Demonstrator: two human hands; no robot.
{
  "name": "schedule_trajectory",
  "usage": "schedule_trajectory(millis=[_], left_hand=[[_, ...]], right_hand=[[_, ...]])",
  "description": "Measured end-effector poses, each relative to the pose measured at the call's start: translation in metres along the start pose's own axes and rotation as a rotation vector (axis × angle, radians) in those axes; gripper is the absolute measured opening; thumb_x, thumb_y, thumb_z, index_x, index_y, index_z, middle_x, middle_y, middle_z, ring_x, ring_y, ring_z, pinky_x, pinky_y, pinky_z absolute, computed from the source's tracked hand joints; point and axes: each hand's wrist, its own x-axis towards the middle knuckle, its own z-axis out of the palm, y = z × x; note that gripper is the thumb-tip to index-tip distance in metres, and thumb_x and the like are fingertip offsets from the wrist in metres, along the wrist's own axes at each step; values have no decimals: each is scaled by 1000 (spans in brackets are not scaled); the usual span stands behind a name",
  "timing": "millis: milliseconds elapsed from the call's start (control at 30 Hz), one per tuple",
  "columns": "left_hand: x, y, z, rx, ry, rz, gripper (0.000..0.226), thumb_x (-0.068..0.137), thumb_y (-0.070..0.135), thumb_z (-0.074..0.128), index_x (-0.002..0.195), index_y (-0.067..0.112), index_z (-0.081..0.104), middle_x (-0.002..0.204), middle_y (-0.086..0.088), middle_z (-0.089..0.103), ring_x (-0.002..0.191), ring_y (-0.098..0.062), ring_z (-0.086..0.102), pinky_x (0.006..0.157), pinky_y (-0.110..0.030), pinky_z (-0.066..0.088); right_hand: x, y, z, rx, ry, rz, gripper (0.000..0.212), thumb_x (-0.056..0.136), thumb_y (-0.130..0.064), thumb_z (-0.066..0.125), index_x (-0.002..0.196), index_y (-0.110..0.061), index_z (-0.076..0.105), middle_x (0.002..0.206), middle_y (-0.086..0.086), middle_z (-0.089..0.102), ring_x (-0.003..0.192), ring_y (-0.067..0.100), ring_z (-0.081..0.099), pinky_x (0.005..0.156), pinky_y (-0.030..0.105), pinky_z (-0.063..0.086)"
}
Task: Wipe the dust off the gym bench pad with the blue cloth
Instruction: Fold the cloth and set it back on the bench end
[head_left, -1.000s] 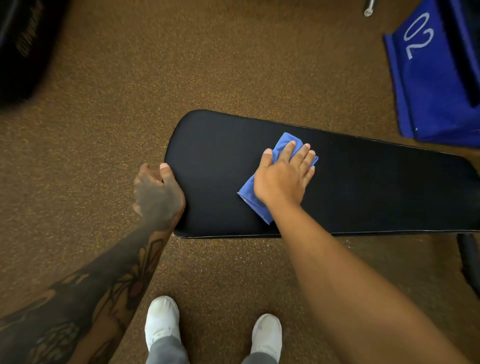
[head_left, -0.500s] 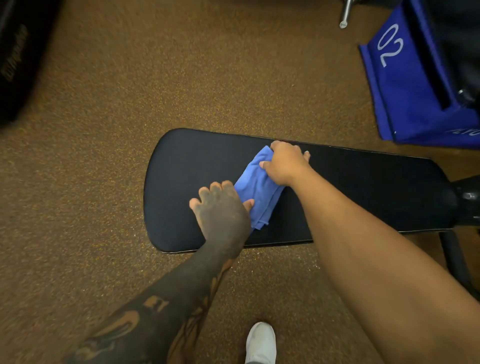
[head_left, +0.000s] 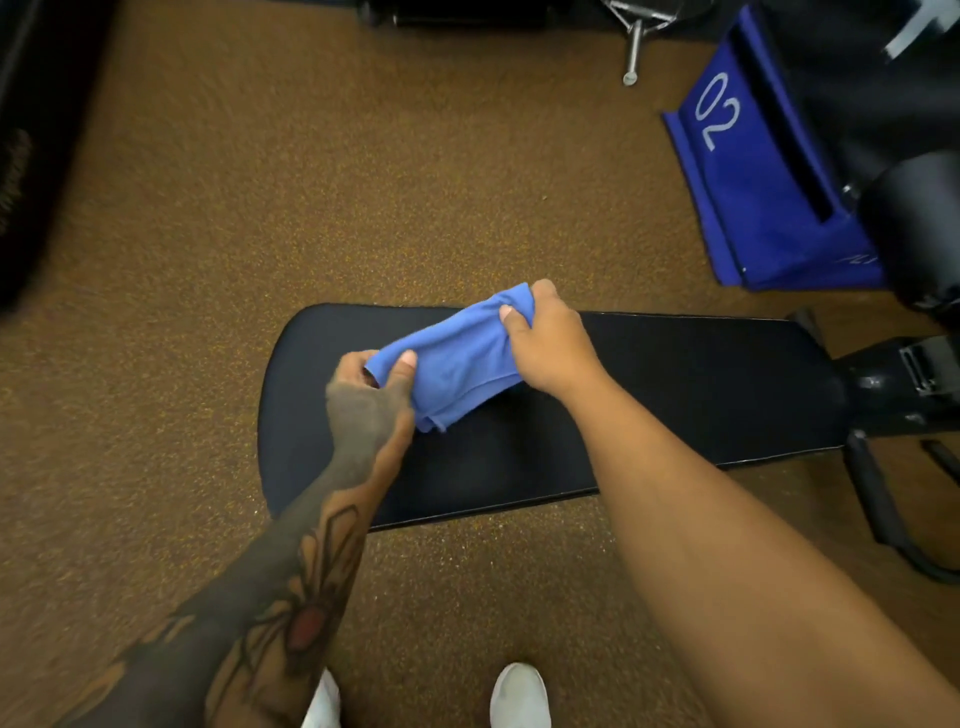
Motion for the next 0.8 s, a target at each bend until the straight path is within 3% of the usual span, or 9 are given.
schedule_trajectory(millis=[133, 300, 433, 533, 633, 733, 800], left_hand=[[6, 36, 5, 18, 31, 102, 9, 98, 20, 58, 100, 15, 51, 84, 4, 56, 81, -15, 53, 70, -21, 38], [7, 100, 15, 85, -129, 204, 25, 97, 13, 58, 120, 5, 52, 103, -7, 55, 91, -18, 51, 68, -10, 32], [-4, 171, 27, 152, -336, 341, 38, 91, 2, 64, 126, 2, 51, 97, -11, 54, 77, -16, 48, 61, -7, 39], [-28, 233, 40, 141, -453, 412, 34, 90, 1, 65, 120, 9, 52, 85, -8, 51, 66, -14, 43, 53, -7, 39], [-50, 281, 57, 95, -512, 498, 27, 90, -1, 63, 106, 15, 48, 78, -3, 49, 62, -9, 42, 52, -8, 38], [-85, 329, 79, 71, -587, 587, 29, 90, -6, 59, 91, 18, 42, 77, -4, 46, 64, -11, 42, 55, -17, 40], [-112, 356, 95, 74, -611, 676, 36, 89, -9, 55, 80, 22, 39, 73, -1, 41, 63, -9, 38, 53, -13, 37]], right_hand=[[-10, -14, -14, 136, 113, 17, 19, 102, -32, 48, 98, -14, 42, 99, 10, 58, 93, 27, 55, 69, 29, 31], [-32, -27, -66, 292, 264, 129, 21, 100, -29, 54, 96, -9, 48, 91, 4, 56, 84, 22, 53, 67, 28, 33], [-58, -42, -143, 414, 352, 211, 27, 96, -22, 61, 120, -12, 53, 108, 1, 56, 100, 20, 57, 79, 27, 41], [-84, -51, -209, 454, 394, 221, 48, 96, -19, 61, 141, -23, 44, 121, 2, 53, 118, 22, 55, 95, 32, 46], [-104, -60, -259, 468, 458, 219, 56, 95, -18, 60, 146, -29, 40, 127, 5, 57, 121, 26, 55, 104, 42, 47], [-132, -64, -311, 457, 580, 190, 46, 96, -17, 57, 138, -29, 44, 121, 2, 57, 111, 23, 57, 97, 42, 49], [-150, -61, -342, 445, 662, 156, 32, 96, -14, 54, 125, -27, 46, 114, -1, 55, 102, 21, 57, 87, 37, 50]])
